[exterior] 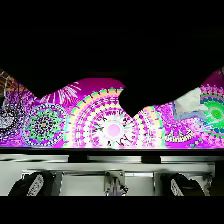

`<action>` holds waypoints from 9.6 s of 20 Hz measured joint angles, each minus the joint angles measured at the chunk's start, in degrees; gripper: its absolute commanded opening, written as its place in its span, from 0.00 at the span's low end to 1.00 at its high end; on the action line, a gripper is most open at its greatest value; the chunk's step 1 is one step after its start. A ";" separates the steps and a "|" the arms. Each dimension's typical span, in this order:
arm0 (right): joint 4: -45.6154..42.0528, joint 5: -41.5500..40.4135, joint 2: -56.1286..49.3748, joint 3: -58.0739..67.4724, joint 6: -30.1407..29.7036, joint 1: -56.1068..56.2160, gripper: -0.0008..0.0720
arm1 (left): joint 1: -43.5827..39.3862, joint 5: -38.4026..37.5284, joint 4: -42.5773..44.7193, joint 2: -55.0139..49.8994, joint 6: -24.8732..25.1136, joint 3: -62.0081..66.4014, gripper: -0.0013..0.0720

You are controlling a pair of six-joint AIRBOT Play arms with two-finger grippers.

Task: Fold the shirts.

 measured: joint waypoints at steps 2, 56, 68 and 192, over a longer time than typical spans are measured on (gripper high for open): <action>-0.33 0.26 2.12 1.95 0.00 0.00 0.10 | 0.00 0.63 2.10 2.27 -2.23 1.33 0.06; -12.33 -35.19 -67.23 -4.35 21.05 5.03 0.10 | -5.46 -20.55 14.34 -67.17 -5.40 -11.91 0.06; -11.02 -41.55 -66.84 -4.50 19.63 3.72 0.10 | -4.52 -27.76 13.64 -68.15 -4.17 -8.41 0.06; 0.33 -16.61 -57.42 -21.46 5.46 -7.23 0.93 | -1.40 -30.95 1.44 -67.95 -1.75 -1.22 0.99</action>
